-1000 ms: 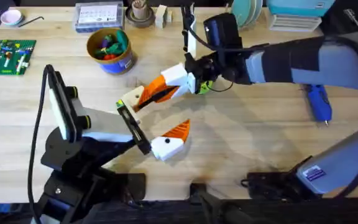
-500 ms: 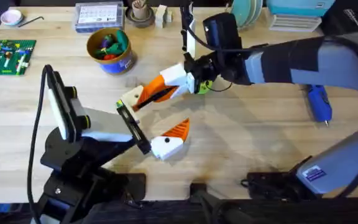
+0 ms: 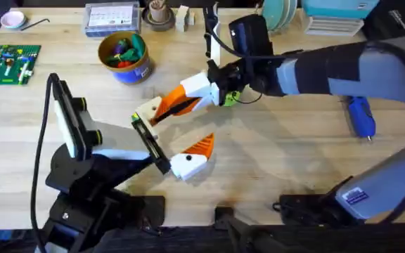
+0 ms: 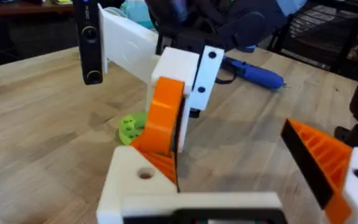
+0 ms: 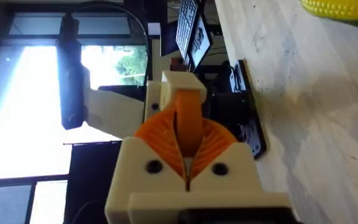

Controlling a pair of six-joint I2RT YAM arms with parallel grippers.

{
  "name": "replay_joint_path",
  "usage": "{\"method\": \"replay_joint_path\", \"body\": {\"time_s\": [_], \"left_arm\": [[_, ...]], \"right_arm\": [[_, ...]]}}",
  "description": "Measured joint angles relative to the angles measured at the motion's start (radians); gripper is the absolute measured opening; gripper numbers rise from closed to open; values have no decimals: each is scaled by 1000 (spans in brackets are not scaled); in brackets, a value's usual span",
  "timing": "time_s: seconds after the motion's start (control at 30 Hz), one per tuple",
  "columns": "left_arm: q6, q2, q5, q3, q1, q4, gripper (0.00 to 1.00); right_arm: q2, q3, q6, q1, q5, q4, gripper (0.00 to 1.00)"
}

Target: Pick up the gripper from the table and insert it into the empty holder that is missing its gripper. Then pick up a screw, insert it into the mounting hole, and use the screwdriver to tighten it. Finally, clean up the table by picking up the vegetable and placing it into the bucket.

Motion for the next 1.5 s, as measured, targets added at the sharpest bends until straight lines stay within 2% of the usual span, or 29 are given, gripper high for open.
{"method": "replay_joint_path", "body": {"time_s": [0.2, 0.23, 0.33, 0.4, 0.47, 0.6, 0.8, 1.03, 1.5], "left_arm": [[4, 0, 6, 0, 0, 1, 993], [6, -1, 8, 0, 0, 1, 993], [13, -1, 50, 0, -6, 1, 993], [16, -1, 84, 0, -20, -1, 993], [16, -1, 104, 0, -22, -2, 993], [16, -1, 121, 0, -22, -3, 993], [16, -1, 133, 0, -22, -3, 993], [16, -1, 135, 0, -22, -4, 993], [16, -1, 135, 0, -22, -4, 993]], "right_arm": [[1, 0, -47, -5, -26, -2, 25], [3, 0, -53, -8, -35, -3, 83], [16, 0, -67, -7, -55, -3, 454], [25, 0, -75, -1, -70, -4, 630], [29, 0, -80, 2, -86, -4, 729], [30, 0, -84, -6, -104, -4, 851], [30, 0, -108, -31, -95, -4, 882], [30, 0, -157, -81, -5, 45, 887], [-27, 43, -282, -231, 168, 31, 889]]}}
